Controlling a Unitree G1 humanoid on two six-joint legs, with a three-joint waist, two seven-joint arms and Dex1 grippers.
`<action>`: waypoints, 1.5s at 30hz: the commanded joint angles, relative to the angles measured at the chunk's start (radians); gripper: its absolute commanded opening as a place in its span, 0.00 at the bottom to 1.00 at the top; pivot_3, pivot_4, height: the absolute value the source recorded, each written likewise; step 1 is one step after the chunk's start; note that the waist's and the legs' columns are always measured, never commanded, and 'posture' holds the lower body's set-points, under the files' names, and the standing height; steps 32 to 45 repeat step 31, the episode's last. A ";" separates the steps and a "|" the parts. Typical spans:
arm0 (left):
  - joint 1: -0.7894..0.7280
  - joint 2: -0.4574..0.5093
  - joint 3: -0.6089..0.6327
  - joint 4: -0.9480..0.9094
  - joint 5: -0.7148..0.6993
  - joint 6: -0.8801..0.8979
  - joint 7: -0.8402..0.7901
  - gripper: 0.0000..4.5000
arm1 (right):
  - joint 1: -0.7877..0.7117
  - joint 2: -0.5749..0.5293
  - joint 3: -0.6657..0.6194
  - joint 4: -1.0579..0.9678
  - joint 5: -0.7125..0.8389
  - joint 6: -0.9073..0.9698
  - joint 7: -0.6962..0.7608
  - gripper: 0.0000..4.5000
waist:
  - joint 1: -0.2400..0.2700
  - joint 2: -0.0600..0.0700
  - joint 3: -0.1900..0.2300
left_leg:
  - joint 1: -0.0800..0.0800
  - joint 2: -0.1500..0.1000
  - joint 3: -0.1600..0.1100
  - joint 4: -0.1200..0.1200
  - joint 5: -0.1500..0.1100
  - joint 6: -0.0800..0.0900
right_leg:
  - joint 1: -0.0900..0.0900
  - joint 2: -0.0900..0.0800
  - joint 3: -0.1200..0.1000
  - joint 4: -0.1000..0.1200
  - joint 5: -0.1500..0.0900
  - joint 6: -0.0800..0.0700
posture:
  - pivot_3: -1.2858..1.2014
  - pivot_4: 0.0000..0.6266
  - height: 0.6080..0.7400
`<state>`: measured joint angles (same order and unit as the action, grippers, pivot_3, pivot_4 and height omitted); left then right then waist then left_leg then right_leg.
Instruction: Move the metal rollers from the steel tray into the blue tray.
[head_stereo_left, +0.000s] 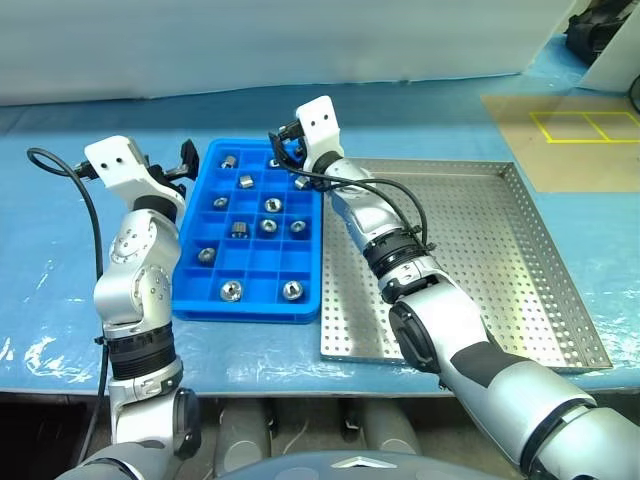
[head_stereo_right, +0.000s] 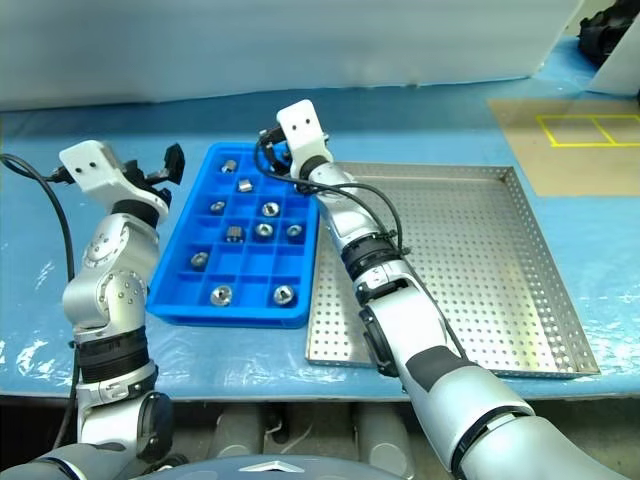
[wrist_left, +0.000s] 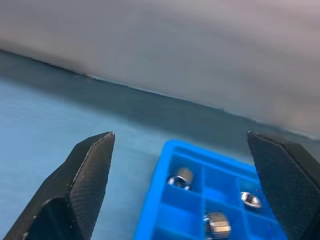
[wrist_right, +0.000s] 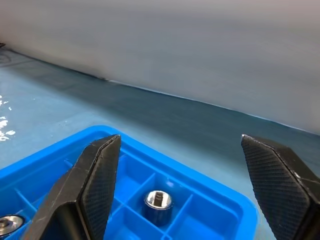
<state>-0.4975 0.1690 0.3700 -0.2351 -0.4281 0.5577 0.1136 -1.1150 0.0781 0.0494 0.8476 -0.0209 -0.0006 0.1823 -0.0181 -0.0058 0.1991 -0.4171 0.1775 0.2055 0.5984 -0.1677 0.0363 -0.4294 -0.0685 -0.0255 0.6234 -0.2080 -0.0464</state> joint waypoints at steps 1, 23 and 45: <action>-0.024 0.020 -0.007 0.015 0.007 0.002 -0.007 0.99 | 0.013 0.006 0.003 -0.078 0.001 -0.009 -0.009 0.87 | -0.001 0.000 0.000 | 0.000 0.000 0.000 0.000 0.000 0.000 | 0.000 0.000 0.000 0.000 0.000 0.000 | 0.41 0.24 1.00; -0.159 0.000 -0.103 0.226 0.017 -0.030 -0.121 0.99 | 0.212 -0.079 0.005 -0.376 -0.020 0.142 -0.082 0.87 | -0.112 -0.001 0.000 | -0.002 0.000 0.000 0.001 0.000 0.002 | 0.000 0.001 0.001 -0.002 0.000 0.000 | 0.31 0.24 1.00; -0.109 -0.008 -0.091 0.125 -0.012 0.045 -0.099 0.99 | 0.236 -0.070 0.018 -0.409 -0.022 0.166 -0.087 0.87 | -0.144 -0.001 0.000 | -0.003 0.000 0.000 0.002 0.000 0.004 | 0.000 0.002 0.000 -0.002 0.000 0.000 | 0.32 0.24 1.00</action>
